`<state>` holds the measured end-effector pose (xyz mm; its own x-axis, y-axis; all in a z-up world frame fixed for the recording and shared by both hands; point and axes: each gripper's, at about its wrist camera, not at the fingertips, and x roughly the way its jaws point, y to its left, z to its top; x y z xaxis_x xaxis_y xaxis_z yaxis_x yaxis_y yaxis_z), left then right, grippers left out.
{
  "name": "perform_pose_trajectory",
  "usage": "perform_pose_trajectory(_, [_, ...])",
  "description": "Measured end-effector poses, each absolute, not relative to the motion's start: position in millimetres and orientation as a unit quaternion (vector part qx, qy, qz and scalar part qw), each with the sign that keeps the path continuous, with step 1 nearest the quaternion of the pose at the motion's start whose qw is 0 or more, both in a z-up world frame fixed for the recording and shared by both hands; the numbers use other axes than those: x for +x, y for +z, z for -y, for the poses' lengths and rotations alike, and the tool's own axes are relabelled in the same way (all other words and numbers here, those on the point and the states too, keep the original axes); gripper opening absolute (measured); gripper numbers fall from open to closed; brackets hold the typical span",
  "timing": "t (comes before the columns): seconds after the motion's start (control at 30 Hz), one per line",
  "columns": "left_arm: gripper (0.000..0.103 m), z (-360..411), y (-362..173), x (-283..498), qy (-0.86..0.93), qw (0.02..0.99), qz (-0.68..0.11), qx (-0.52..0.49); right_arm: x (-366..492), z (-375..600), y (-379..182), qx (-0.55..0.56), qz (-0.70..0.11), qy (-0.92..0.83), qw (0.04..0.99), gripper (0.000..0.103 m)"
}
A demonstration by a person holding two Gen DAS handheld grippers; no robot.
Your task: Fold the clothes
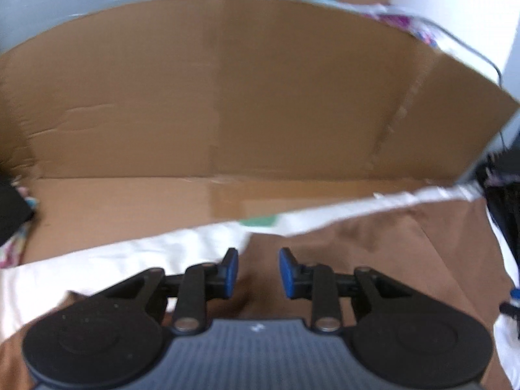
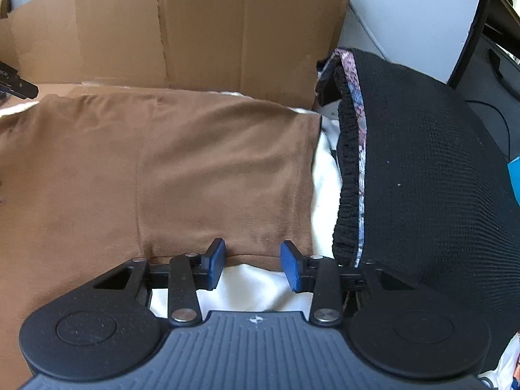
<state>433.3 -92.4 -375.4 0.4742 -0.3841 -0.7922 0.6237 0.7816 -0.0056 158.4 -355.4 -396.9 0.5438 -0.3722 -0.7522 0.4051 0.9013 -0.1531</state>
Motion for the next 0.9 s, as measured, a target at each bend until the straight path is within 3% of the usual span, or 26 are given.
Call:
perform_pose_trajectory(0.33, [0.030,150,-413,399,-0.325,0.819,-0.443,0.166,145,363,-394,0.053,-0.440,-0.268,0.855,0.044])
perform_pose_trajectory(0.9, [0.029,220,-424,331,-0.356,0.806,-0.442,0.170,122,396,-396,0.340,-0.342,-0.315,0.817,0.045])
